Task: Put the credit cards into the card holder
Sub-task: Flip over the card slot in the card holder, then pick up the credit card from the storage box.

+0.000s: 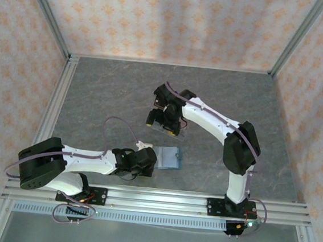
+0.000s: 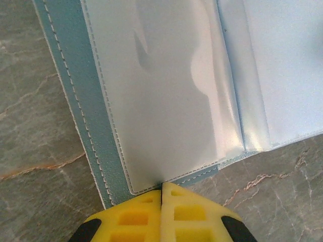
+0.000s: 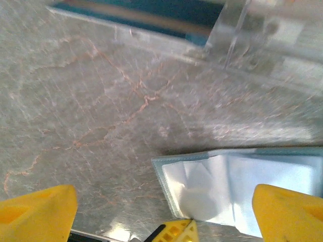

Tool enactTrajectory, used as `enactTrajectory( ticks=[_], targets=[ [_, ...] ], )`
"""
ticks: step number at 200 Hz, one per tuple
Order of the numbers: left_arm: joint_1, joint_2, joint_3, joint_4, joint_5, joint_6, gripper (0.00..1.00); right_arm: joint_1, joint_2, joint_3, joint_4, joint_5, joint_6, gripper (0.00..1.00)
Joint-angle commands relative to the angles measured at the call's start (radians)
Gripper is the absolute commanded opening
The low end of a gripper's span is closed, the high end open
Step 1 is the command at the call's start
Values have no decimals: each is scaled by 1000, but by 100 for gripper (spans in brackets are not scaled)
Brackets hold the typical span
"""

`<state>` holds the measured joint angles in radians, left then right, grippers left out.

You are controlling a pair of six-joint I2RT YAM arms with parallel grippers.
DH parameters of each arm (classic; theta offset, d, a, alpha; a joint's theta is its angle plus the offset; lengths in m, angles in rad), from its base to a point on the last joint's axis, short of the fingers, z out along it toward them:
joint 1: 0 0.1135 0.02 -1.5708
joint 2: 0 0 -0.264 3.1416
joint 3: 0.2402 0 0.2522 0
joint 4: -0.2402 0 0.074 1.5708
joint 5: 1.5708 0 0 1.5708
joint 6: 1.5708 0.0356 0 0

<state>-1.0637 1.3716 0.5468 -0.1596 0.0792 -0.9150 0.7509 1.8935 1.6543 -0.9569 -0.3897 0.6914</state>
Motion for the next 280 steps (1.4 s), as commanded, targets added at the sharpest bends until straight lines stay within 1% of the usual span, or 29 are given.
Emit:
enactTrajectory(
  ticks=[1,19,33,73,92,112,132,155,174,205,244,280],
  targets=[
    [14,-46,4,-83,0,19,5,-37,-56,53,-157,120,-120,84],
    [20,-81,4,-110,7,24,5,-69,-76,61,-189,146,-170,77],
    [29,-116,3,-133,14,27,5,-90,-88,68,-212,174,-208,68],
    [69,-227,9,-219,45,42,5,-116,-99,97,-258,247,-340,47],
    [94,-286,23,-270,62,51,6,-117,-96,110,-260,239,-418,42],
    [121,-329,51,-299,85,59,6,-116,-96,111,-243,223,-497,40],
    [139,-321,95,-303,113,67,6,-117,-78,131,-251,236,-554,39],
    [147,-252,160,-281,153,70,6,-117,-53,140,-246,257,-607,37],
    [161,-192,199,-226,199,60,6,-117,-29,156,-241,259,-638,34],
    [172,-79,263,-188,249,59,6,-117,14,182,-249,252,-669,27],
    [205,12,237,-157,280,62,6,-117,57,198,-257,225,-696,25],
    [236,13,176,-145,294,69,6,-115,80,206,-259,223,-720,24]
  ],
)
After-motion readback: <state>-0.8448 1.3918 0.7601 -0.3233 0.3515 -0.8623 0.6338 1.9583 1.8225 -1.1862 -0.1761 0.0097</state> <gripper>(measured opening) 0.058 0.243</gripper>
